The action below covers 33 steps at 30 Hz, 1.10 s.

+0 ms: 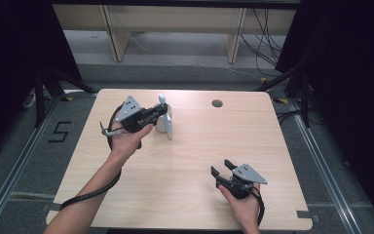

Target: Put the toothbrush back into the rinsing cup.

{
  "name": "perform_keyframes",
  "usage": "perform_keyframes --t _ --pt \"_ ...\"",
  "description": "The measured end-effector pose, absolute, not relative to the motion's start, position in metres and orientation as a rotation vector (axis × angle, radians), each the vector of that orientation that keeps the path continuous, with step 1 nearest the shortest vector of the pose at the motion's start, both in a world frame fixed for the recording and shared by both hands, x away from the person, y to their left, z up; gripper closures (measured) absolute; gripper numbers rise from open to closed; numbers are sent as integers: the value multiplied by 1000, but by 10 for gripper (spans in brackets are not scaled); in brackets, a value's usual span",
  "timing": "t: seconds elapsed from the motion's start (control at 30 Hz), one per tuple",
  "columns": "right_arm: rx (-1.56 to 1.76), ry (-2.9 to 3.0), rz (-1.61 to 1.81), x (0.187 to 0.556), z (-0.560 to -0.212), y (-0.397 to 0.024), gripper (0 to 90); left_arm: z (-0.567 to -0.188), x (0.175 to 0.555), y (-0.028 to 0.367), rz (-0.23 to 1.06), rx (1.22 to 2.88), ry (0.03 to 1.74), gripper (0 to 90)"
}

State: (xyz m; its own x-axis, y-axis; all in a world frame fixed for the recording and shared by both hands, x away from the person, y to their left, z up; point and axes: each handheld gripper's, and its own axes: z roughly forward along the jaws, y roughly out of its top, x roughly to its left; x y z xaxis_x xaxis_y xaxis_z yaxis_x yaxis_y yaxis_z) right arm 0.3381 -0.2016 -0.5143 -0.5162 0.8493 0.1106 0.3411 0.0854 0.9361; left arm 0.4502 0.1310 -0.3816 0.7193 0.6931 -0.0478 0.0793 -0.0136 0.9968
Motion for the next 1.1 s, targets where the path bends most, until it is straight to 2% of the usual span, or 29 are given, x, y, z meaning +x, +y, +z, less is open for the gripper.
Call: perform_keyframes --t 1.1 --pt "1164 1900 1410 339 -515 -201 397 -377 478 128 595 1519 681 853"
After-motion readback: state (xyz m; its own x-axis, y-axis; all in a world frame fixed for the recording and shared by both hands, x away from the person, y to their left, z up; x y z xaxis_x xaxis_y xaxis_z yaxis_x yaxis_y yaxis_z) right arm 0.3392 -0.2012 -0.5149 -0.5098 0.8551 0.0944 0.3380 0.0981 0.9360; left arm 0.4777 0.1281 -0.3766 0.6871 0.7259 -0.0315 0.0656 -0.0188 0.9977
